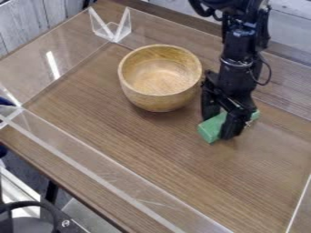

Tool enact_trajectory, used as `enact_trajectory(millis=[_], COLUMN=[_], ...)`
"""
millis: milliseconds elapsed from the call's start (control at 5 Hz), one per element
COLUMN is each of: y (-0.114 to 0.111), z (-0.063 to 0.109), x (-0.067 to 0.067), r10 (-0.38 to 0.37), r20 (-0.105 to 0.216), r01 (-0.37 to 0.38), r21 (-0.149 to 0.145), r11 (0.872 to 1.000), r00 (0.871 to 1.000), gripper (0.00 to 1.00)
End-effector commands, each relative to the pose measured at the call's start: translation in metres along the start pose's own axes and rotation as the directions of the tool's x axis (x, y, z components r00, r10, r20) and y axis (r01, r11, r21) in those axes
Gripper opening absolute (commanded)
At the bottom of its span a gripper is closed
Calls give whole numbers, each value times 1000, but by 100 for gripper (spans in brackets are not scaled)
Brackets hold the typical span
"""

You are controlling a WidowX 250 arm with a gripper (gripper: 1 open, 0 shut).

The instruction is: Remove the green block from inside the brown bowl and put it on the table

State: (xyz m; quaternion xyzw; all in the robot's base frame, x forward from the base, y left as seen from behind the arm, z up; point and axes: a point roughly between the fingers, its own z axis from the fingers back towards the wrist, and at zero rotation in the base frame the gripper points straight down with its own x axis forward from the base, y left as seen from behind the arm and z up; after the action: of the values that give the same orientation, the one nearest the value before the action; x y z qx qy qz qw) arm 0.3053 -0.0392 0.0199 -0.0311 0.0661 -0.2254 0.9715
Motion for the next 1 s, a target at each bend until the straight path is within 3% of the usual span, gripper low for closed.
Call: enact_trajectory(millis=[0,600,800], y=[0,6,5], z=[3,3,25], x=[-1,5,3], r10=[-14,-6,-12], r20=[25,19,70], r01=[14,6,11], r21=[23,7,15], r11=[1000,1000,1000], r00=[1000,1000,998], gripper=[100,100,100])
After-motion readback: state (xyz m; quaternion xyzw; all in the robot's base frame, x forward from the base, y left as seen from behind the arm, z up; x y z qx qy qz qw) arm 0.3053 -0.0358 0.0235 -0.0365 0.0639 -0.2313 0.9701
